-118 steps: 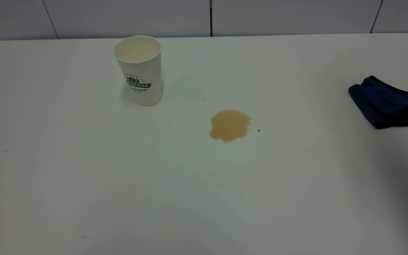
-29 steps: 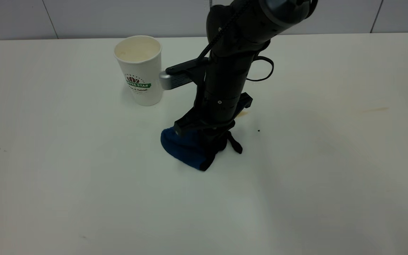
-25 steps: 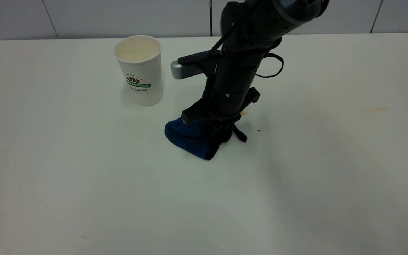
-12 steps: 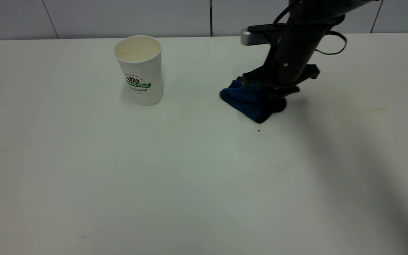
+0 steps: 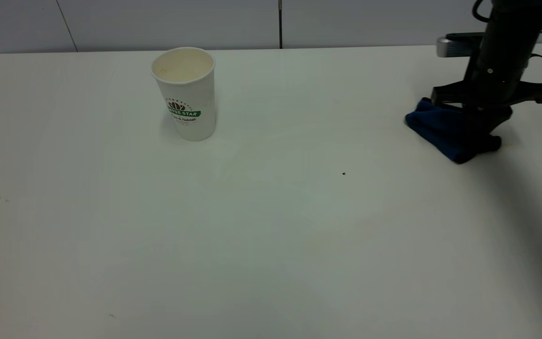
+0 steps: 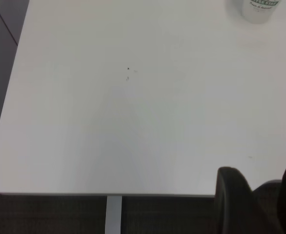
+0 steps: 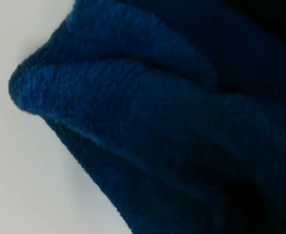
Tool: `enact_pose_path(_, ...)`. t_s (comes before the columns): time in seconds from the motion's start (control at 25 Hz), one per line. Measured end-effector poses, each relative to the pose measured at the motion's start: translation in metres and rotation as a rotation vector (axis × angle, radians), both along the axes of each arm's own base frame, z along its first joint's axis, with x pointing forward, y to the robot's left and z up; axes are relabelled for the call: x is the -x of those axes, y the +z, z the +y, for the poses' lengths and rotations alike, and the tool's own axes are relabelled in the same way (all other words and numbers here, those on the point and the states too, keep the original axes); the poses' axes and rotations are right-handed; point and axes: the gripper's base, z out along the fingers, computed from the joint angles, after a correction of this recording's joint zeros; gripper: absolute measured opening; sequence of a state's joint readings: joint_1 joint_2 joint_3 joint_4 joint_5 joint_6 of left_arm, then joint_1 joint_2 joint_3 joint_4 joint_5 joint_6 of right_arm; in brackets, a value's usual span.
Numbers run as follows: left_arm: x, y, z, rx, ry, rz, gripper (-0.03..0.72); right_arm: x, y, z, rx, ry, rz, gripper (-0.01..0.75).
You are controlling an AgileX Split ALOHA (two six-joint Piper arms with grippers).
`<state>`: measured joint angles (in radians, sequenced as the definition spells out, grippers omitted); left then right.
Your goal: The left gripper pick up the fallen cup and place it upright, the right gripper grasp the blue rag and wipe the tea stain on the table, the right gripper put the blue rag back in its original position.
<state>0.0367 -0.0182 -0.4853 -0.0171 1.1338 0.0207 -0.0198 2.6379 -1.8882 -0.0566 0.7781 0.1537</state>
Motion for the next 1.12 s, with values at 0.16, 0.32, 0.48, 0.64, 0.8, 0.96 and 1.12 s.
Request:
enact_pose_path(0.16,0.0,0.0,0.0,0.0,0.0,0.0,0.253,0.001,0.001,-0.015,0.006,-0.032,0.018,0.2)
enact_pose_path(0.32,0.0,0.0,0.0,0.0,0.0,0.0,0.253,-0.004,0.007,-0.019,0.045,0.046,0.04,0.528)
enact_pose_path(0.48,0.0,0.0,0.0,0.0,0.0,0.0,0.253,-0.01,0.026,-0.021,0.057,0.094,0.135,0.715)
enact_pose_path(0.64,0.0,0.0,0.0,0.0,0.0,-0.001,0.253,-0.022,0.062,-0.021,0.054,0.112,0.12,0.728)
enact_pose_path(0.8,0.0,0.0,0.0,0.0,0.0,-0.002,0.253,-0.023,0.101,-0.016,-0.006,0.109,0.059,0.728)
enact_pose_path(0.96,0.0,0.0,0.0,0.0,0.0,-0.002,0.253,-0.002,0.147,-0.006,-0.023,0.14,0.041,0.728)
enact_pose_path(1.12,0.0,0.0,0.0,0.0,0.0,-0.002,0.253,0.046,0.201,0.01,-0.021,0.193,0.047,0.727)
